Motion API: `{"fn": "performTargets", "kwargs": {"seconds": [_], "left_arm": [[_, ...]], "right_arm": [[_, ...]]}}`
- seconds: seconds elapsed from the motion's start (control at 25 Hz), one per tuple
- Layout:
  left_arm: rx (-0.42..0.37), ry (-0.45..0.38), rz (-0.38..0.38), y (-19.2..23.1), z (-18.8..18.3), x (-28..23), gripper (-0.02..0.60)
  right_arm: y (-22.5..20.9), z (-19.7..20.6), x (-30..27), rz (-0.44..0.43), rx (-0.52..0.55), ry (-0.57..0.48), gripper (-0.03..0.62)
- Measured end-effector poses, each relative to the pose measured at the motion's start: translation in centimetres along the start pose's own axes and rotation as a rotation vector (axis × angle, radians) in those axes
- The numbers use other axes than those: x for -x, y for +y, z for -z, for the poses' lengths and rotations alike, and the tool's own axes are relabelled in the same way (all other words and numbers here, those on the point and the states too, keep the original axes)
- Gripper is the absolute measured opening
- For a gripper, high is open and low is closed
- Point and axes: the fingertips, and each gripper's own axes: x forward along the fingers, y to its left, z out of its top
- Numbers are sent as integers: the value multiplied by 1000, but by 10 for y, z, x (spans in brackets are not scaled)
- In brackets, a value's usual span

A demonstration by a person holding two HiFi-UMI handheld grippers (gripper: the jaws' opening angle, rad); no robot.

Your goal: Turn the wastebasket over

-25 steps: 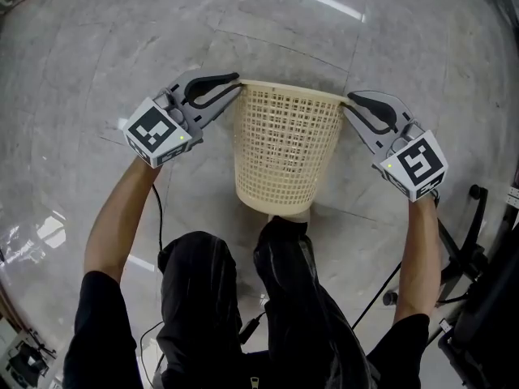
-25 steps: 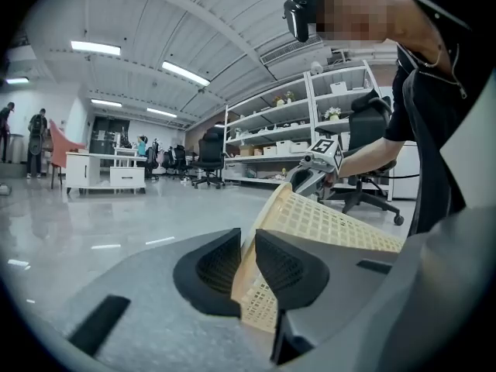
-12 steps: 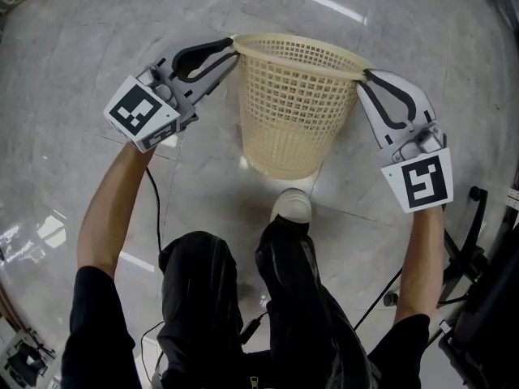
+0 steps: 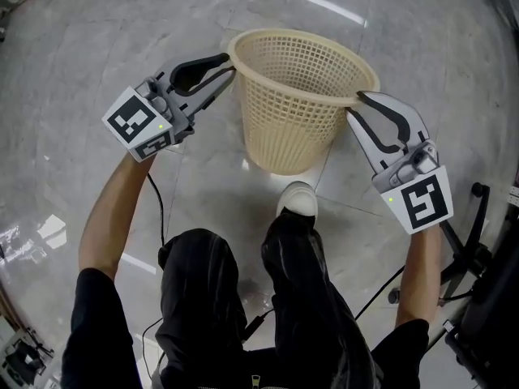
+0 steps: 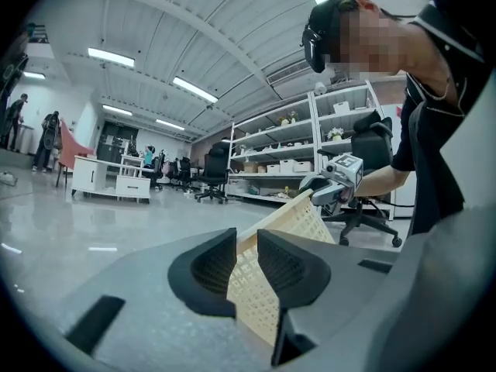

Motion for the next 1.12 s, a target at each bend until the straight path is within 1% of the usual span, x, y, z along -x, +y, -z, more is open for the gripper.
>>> {"fn": "performTargets", "kwargs": {"seconds": [0.08,0.16,0.24,0.36,0.48,0.6,0.72,0.8,0.96,1.12], "left_arm": [[19,4,13,-8,2,10,72],[32,12,23,-16,5,21,72],[55,12,34,-25,6,31,71],[81,-13,31,-33,-2,47,71],[53,-32,9,-41,-10,56,71],[50,-51,7,-51,-19,54,71],[89,-74,17,-60,-20,54,67],[110,-76,7,-63,-16,56,66],[121,-73,10,-78,-4,64,61],[172,-105,14,-84,5,69,60]], "right_arm": [[12,-8,6,-55,-127,-68,92],[22,-15,10,-99,-211,-128,98],[29,-19,13,-107,-243,-148,100],[41,-28,17,-114,-282,-175,100],[56,-32,20,-104,-236,-171,97],[76,-33,25,-129,-188,-158,86],[94,-37,26,-146,-159,-162,83],[106,-39,28,-163,-157,-164,80],[127,-39,35,-181,-129,-168,80],[140,-32,37,-208,-138,-162,80]]}}
